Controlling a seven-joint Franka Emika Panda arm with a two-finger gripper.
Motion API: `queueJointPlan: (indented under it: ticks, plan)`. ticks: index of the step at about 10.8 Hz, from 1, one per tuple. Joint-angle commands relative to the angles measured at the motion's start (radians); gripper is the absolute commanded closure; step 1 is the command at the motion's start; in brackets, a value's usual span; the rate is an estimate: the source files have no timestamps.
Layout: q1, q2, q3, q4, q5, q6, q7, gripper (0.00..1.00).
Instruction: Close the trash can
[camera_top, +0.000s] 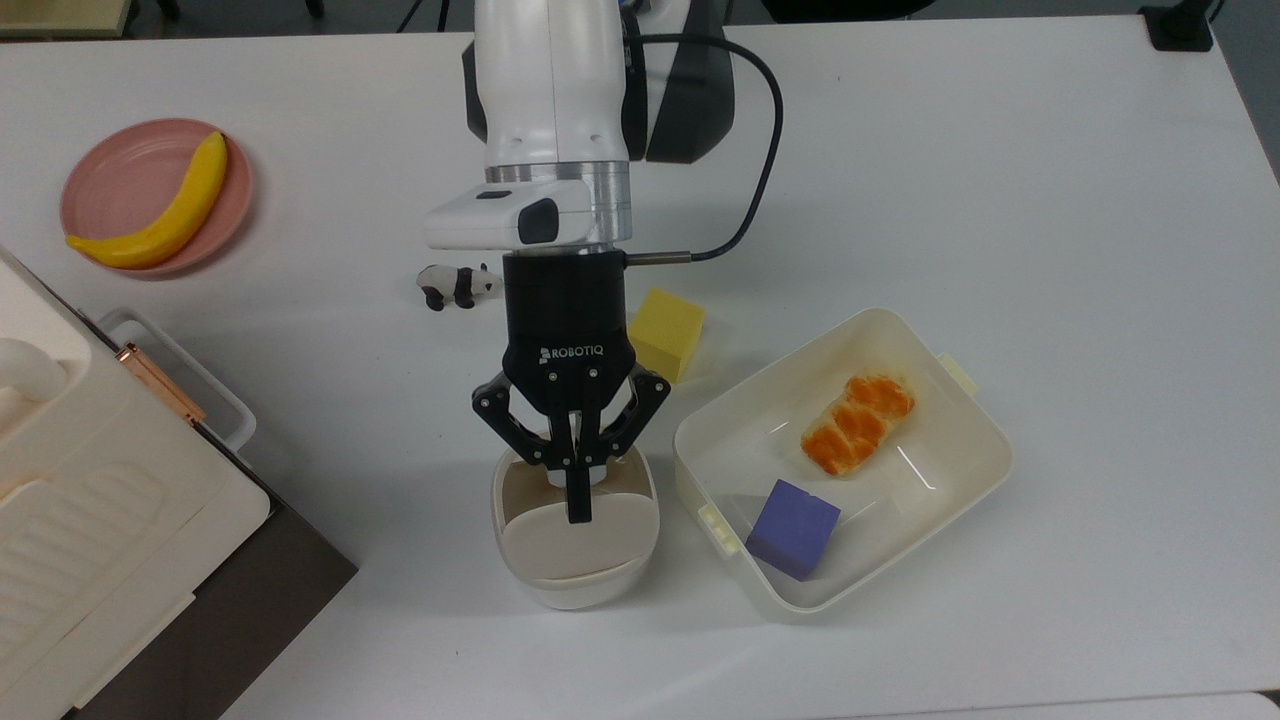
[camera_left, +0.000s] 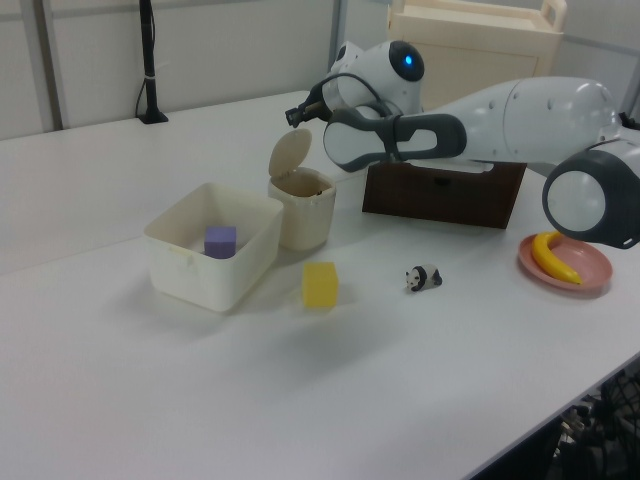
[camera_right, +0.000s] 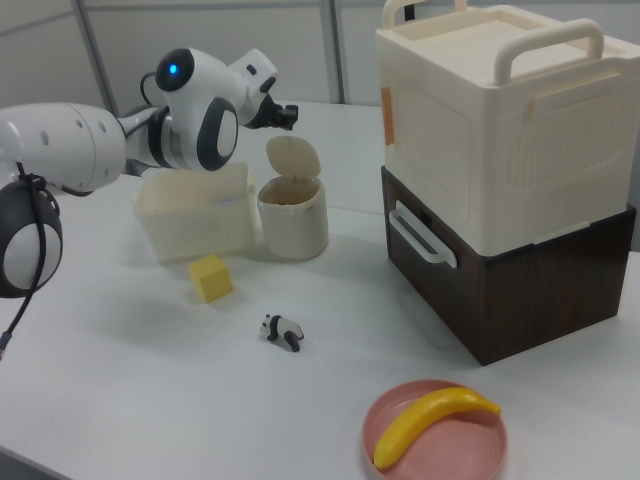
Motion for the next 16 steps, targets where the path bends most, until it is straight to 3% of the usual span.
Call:
queueJointPlan:
  ticks: [1,5,9,13,16]
  plan:
    - [0.002,-0.098,-0.014,-0.031,-0.009,-0.238,-0.071,1.0]
    - [-0.008,-0.078,-0.013,-0.02,0.03,-0.233,-0.085,1.0]
    - [-0.007,-0.035,-0.011,-0.014,0.031,-0.054,-0.056,1.0]
    - [0.002,0.042,-0.01,0.014,0.028,-0.044,-0.065,1.0]
    - [-0.008,0.017,-0.008,0.005,0.036,-0.055,-0.061,1.0]
